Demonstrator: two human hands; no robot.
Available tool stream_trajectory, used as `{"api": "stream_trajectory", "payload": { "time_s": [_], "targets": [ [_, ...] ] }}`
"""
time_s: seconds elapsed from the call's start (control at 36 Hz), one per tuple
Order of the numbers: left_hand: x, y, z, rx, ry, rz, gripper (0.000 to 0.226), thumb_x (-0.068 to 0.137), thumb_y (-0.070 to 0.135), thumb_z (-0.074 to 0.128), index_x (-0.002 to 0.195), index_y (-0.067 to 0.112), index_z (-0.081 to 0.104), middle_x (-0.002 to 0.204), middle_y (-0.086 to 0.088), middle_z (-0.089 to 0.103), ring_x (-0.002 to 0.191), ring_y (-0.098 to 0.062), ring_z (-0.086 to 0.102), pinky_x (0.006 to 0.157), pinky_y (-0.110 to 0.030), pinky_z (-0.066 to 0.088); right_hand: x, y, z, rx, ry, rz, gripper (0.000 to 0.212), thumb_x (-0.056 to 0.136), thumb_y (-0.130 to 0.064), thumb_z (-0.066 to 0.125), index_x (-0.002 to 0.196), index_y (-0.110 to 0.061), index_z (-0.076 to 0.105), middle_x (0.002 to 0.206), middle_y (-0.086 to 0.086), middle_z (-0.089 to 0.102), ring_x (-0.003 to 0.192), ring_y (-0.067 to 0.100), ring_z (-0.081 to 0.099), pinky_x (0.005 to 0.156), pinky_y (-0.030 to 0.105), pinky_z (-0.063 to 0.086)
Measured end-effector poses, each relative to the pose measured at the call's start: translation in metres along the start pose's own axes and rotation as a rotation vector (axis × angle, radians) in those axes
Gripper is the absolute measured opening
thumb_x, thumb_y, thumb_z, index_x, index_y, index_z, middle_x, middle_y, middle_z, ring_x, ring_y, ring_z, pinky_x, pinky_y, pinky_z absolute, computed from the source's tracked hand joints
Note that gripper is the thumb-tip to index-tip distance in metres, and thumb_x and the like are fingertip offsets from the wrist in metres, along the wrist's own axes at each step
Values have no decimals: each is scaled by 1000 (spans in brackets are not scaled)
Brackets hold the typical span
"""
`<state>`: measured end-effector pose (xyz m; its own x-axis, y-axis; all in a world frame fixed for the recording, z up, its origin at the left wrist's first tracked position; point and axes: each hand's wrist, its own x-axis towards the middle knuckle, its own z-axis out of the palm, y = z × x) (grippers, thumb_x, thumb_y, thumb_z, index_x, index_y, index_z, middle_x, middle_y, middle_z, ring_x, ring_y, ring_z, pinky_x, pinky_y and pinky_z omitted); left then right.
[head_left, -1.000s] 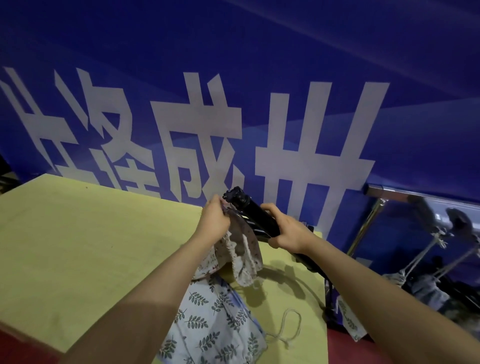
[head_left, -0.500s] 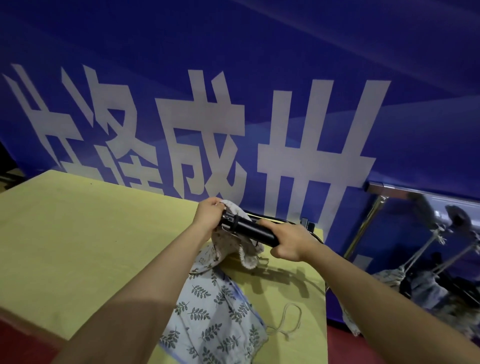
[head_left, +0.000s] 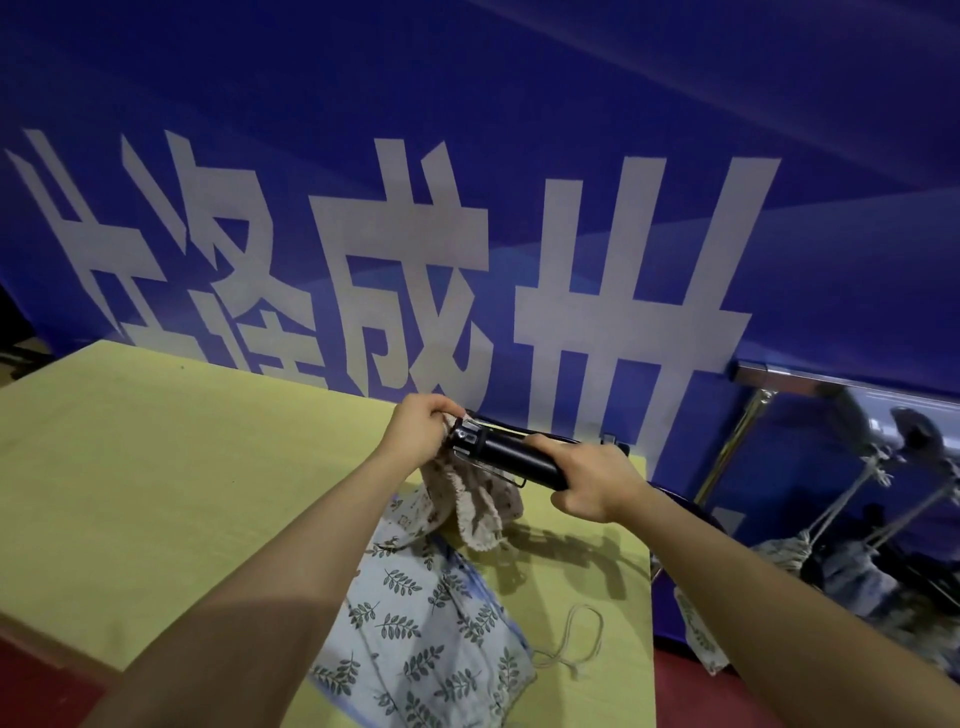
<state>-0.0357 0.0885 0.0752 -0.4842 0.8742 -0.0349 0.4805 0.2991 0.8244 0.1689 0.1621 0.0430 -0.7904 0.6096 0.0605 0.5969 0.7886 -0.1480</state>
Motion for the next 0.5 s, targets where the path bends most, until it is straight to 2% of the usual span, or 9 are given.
{"api": "stream_trajectory", "payload": {
  "time_s": [0.03,0.08,0.17,0.22,0.28,0.36,0.44,0.5],
  "targets": [
    [0,2,0,8,-5,0,37,96,-2,34,113,4,66,106,-17,64,94,-29,59,85,-34,49,0,-1,0,-19,1,-10,70,80,-25,57,141,-36,25,109,-2,66,91,21,60,71,29,50],
    [1,1,0,-18,3,3,39,95,-3,35,124,3,61,127,-15,59,118,-29,53,95,-28,41,0,-2,-1,-72,2,-24,68,81,-26,55,141,-35,25,110,-2,65,91,22,60,70,29,49],
    [5,0,2,14,28,32,37,96,1,40,129,6,56,133,-13,56,124,-27,51,99,-29,39,1,-6,0,-156,-12,-41,65,80,-24,52,139,-34,26,103,-1,65,85,25,61,65,31,51],
    [7,-3,4,55,81,48,33,95,5,45,125,4,58,127,-14,60,118,-27,55,94,-32,42,3,-10,1,-217,-26,-58,64,79,-22,50,137,-32,26,99,1,64,80,28,60,59,29,44],
    [9,-5,5,82,141,40,24,94,8,48,109,1,65,111,-16,67,100,-28,59,78,-30,42,6,-14,0,-270,-29,-57,62,81,-20,49,137,-30,25,97,3,63,77,28,59,56,28,37],
    [10,-6,7,65,147,37,18,93,17,52,88,4,64,86,-12,64,82,-25,55,67,-28,36,12,-20,-3,-355,-25,-18,57,83,-18,47,135,-26,27,92,5,63,70,28,53,50,27,29],
    [7,-5,10,120,146,87,23,94,24,53,82,5,60,73,-6,58,75,-23,53,56,-30,35,17,-24,-6,-441,-15,-3,52,85,-20,46,134,-23,30,91,6,64,67,29,51,49,27,25],
    [5,-4,10,216,185,129,22,95,28,52,86,9,55,71,-2,54,73,-22,52,54,-31,34,19,-25,-7,-482,-4,-9,53,87,-22,47,137,-22,28,95,8,65,71,30,55,49,28,24]
  ]
}}
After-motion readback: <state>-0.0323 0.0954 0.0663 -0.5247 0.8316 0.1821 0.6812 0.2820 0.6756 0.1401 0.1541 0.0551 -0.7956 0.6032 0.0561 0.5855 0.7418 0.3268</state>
